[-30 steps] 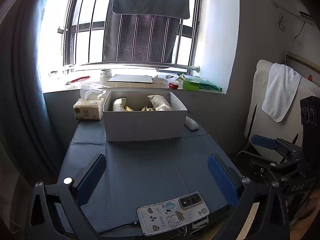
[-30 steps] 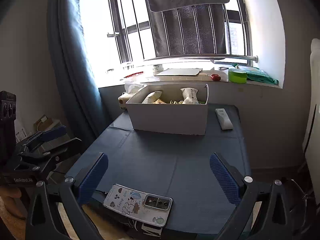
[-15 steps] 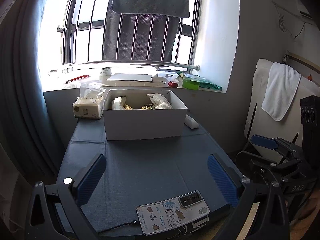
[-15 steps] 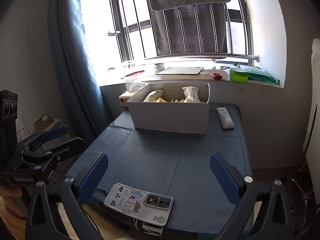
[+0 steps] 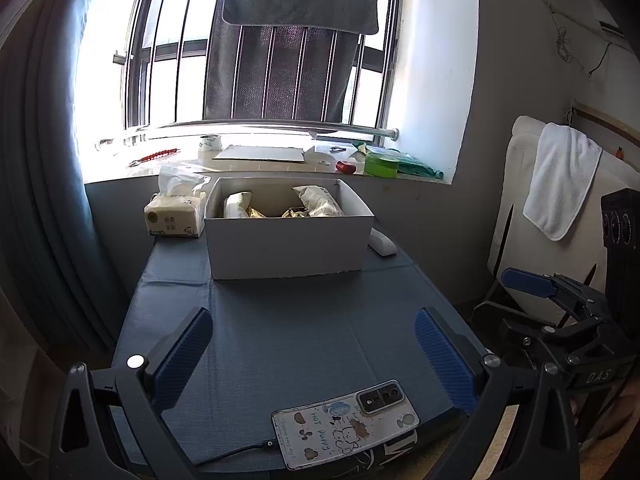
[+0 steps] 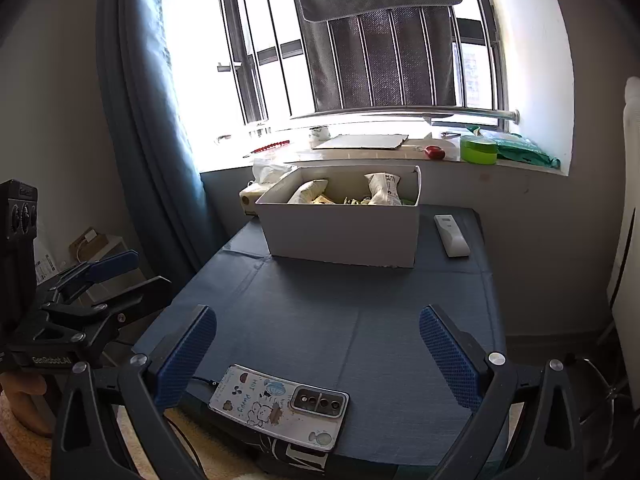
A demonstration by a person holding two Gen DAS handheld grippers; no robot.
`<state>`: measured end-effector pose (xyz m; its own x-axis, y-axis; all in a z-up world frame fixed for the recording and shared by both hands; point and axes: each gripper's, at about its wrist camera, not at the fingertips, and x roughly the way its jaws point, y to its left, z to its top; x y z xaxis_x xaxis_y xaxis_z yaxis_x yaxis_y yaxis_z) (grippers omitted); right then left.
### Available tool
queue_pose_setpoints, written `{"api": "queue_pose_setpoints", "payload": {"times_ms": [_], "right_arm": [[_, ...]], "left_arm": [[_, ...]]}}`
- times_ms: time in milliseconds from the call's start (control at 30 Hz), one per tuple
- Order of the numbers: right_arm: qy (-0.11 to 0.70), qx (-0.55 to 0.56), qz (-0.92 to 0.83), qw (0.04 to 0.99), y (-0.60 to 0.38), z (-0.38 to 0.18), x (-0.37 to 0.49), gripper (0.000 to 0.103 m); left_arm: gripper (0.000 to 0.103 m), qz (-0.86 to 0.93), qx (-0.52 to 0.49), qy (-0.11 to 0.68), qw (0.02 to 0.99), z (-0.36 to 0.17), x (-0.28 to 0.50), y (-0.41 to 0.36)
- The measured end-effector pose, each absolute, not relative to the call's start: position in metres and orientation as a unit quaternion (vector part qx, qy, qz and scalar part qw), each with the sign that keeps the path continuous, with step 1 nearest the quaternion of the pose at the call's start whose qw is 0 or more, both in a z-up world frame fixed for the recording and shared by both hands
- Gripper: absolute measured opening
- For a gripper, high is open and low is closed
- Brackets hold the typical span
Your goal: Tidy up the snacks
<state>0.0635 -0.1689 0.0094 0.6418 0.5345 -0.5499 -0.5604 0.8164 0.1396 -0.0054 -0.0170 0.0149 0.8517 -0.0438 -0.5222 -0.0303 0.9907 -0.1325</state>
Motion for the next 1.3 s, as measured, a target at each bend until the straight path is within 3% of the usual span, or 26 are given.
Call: {"api": "queue_pose_setpoints", "payload": {"times_ms": [1300], "right_arm": [[0.295, -0.022, 0.304, 0.906, -0.1713, 0.0105, 0.0626, 0.103]], "left_arm": [[0.103, -0.007, -0.065, 0.275, 0.959, 0.0128, -0.0047, -0.018]]}}
